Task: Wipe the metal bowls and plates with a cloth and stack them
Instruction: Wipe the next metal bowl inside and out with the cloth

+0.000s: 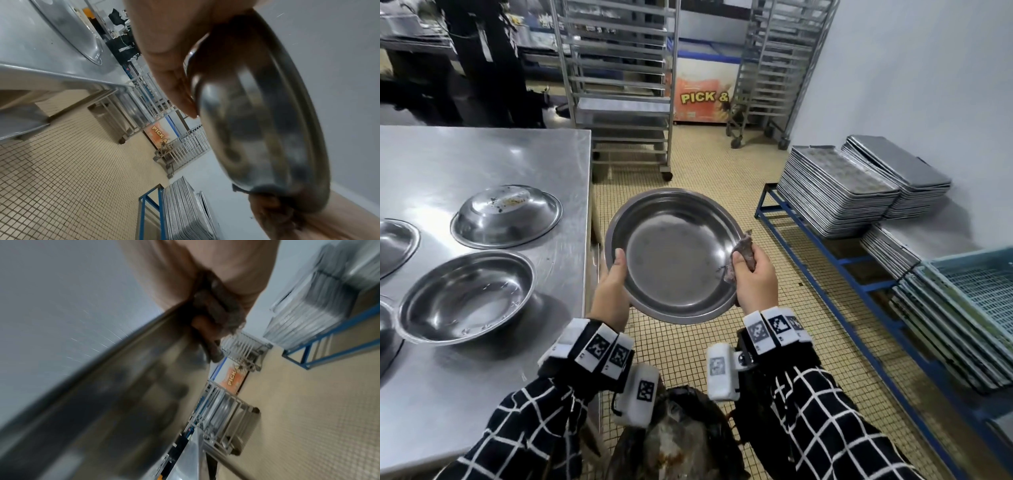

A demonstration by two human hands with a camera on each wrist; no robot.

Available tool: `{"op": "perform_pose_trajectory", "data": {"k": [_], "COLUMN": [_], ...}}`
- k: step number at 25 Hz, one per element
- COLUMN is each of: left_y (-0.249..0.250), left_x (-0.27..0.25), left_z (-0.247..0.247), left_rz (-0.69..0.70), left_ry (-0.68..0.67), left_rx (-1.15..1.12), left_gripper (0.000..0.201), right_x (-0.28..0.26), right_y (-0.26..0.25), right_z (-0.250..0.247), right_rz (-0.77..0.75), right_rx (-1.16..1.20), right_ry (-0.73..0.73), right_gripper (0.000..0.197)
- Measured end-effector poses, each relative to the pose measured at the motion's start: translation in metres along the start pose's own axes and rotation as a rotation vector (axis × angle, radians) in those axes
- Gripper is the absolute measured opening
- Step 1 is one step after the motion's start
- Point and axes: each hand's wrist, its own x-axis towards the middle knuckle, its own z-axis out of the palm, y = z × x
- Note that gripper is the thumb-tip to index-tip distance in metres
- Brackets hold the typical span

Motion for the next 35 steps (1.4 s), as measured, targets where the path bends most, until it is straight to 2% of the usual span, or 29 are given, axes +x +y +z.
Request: {"op": "perform_pose_trajectory", "data": {"k": [2,3,5,7,10,11,12,13,15,16,19,21,23,24,25,27,28,29,30,32,35], "left_y": [0.006,0.013,0.028,0.032,0.018,0.009,0.002,-0.008,-0.015,-0.016,0.003,0.022,0.027,0.024,0.018,0.006,0.004,0.001,-0.003,0.006,0.028], "left_x": [0.005,0.010,0.010,0.009,0.006,0.006,0.004,0.003,-0.004,-0.005,0.000,0.000,0.003,0.003,0.004,0.000,-0.008,-0.014,-0.016,-0.016,-0.007], "left_z": [-0.007,-0.014,-0.021,-0.021,-0.009,-0.003,0.003,0.005,0.007,0.006,-0.004,-0.008,-0.009,-0.006,-0.003,0.008,0.016,0.023,0.025,0.022,-0.002], "left_rz": [-0.049,-0.039,-0.026,-0.027,0.016,0.010,-0.005,-0.013,-0.053,-0.067,0.034,0.068,0.045,0.034,0.038,0.062,0.080,0.079,0.074,0.114,0.115], "left_ry": [-0.193,-0.278,-0.376,-0.340,-0.145,-0.034,0.059,0.096,0.039,-0.023,-0.183,-0.303,-0.282,-0.215,-0.118,0.033,0.076,0.096,0.088,0.007,-0.253], "left_rx": [-0.077,-0.122,-0.172,-0.186,-0.194,-0.163,-0.116,-0.056,0.054,0.066,-0.112,-0.178,-0.201,-0.209,-0.194,-0.090,-0.023,0.021,0.045,-0.024,-0.166], "left_gripper": [0.075,0.077,0.056,0.040,0.041,0.047,0.062,0.081,0.110,0.113,0.087,0.079,0.056,0.049,0.049,0.074,0.085,0.087,0.084,0.064,0.061], "right_x": [0.009,0.012,0.013,0.007,-0.005,-0.009,-0.013,-0.017,-0.020,-0.018,-0.006,0.001,0.001,-0.002,-0.006,-0.016,-0.020,-0.022,-0.024,-0.020,-0.009], "right_y": [-0.008,-0.014,-0.027,-0.033,-0.023,-0.017,-0.011,-0.007,-0.006,-0.009,-0.024,-0.035,-0.036,-0.035,-0.033,-0.027,-0.025,-0.025,-0.026,-0.028,-0.036], "right_z": [-0.013,-0.021,-0.032,-0.033,-0.020,-0.012,-0.005,0.001,0.001,-0.005,-0.029,-0.037,-0.036,-0.034,-0.030,-0.017,-0.010,-0.005,-0.003,-0.008,-0.026], "right_rz": [-0.017,-0.031,-0.067,-0.078,-0.024,0.011,0.040,0.059,0.059,0.042,-0.028,-0.074,-0.087,-0.082,-0.077,-0.050,-0.041,-0.038,-0.040,-0.071,-0.099], "right_rx": [-0.024,-0.046,-0.077,-0.104,-0.025,0.024,0.057,0.073,0.081,0.068,0.009,-0.006,0.015,0.036,0.066,0.157,0.190,0.203,0.202,0.180,0.113], "right_ry": [-0.042,-0.092,-0.215,-0.243,-0.120,-0.073,-0.021,0.031,0.094,0.093,-0.037,-0.153,-0.154,-0.121,-0.076,0.026,0.080,0.125,0.150,0.133,-0.031], "right_gripper": [0.019,0.019,0.019,0.016,0.015,0.016,0.017,0.017,0.018,0.018,0.013,0.010,0.009,0.007,0.009,0.014,0.014,0.013,0.011,0.010,0.008]}}
